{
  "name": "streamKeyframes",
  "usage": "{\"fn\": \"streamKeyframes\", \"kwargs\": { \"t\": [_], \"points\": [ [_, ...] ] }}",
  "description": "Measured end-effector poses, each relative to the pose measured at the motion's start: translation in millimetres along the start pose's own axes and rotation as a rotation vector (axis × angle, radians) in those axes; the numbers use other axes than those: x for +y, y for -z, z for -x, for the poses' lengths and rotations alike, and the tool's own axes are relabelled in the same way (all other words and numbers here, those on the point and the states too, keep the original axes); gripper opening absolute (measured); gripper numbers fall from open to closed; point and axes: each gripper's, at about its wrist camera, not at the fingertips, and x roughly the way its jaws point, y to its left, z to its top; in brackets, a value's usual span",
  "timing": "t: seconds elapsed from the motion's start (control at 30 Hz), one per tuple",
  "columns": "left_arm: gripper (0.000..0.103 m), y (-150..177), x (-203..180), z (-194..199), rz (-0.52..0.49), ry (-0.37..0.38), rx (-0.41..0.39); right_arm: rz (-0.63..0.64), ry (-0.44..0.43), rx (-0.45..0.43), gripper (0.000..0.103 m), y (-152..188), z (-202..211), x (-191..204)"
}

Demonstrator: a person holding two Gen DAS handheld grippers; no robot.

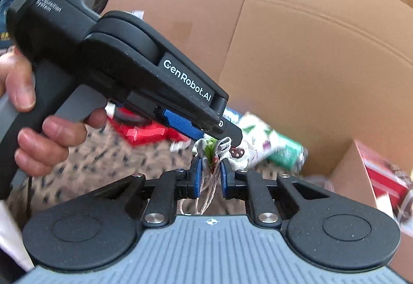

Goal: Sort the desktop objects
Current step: 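Lift the seed bag off the mat with the right tool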

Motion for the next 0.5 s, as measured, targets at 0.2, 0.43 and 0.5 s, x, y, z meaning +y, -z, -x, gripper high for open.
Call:
{"fn": "streamKeyframes", "kwargs": {
  "t": [0.2, 0.43, 0.5],
  "points": [
    [0.050, 42.8, -2.1, -15.1, 0.048, 0.028, 0.155, -0.081, 0.004, 0.169, 0.019, 33.9, 10.6, -2.5],
    [0.071, 45.5, 20.6, 3.5, 0.129, -0.018, 0.116, -0.178, 0.043, 0.197, 0.019, 46.4, 7.5, -14.0],
    [0.071, 41.6, 26.5, 6.9, 0.139, -0.038, 0.097, -0.232, 0.056, 0.164, 0.020, 42.3, 22.8, -24.6]
  ]
}}
